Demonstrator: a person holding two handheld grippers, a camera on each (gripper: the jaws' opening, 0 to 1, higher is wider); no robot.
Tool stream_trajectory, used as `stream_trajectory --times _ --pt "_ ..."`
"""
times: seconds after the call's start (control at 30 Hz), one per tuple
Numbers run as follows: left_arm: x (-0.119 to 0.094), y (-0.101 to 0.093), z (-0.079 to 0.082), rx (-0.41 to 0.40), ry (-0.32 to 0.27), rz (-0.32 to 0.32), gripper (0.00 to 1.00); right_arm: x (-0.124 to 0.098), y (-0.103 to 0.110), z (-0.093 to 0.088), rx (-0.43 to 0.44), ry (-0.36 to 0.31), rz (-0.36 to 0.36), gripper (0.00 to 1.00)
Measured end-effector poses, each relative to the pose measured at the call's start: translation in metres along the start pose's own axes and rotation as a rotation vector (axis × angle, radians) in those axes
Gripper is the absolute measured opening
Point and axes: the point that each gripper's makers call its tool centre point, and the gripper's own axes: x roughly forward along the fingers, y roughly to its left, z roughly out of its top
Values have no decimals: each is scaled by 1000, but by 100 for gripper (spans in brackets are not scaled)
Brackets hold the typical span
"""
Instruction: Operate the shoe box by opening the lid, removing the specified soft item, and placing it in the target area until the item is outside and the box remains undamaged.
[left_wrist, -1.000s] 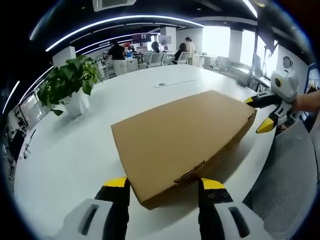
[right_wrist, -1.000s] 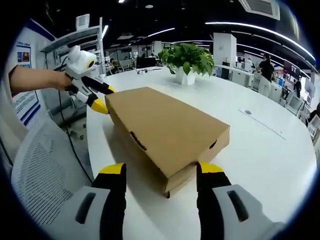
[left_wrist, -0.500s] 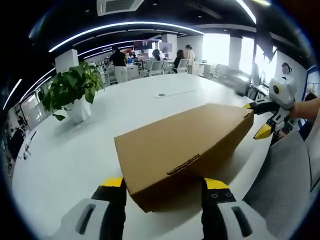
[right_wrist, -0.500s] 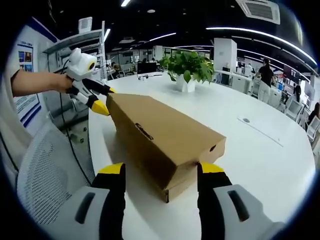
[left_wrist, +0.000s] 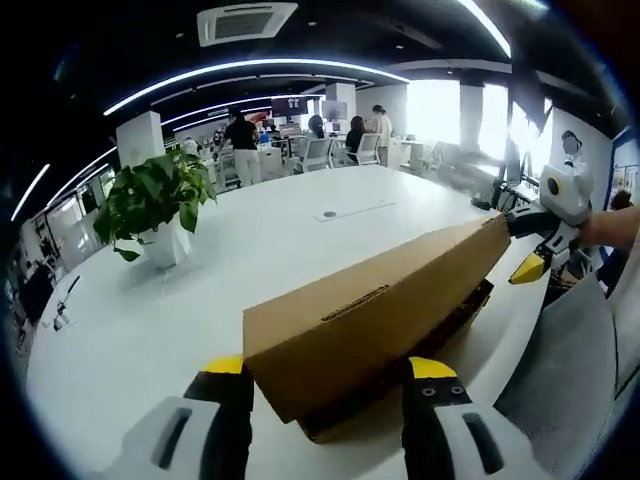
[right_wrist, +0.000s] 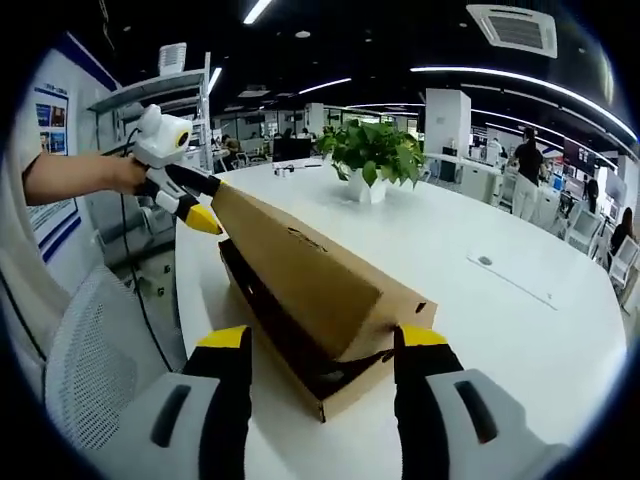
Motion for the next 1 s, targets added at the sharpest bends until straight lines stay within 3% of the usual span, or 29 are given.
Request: stream_trajectory --times 0.47,1.0 --pt "2 19 28 -9 -71 43 50 1 -15 25 -4 -49 -28 53" --pt "13 60 53 22 -120 154 22 8 -39 48 -30 -62 -50 51"
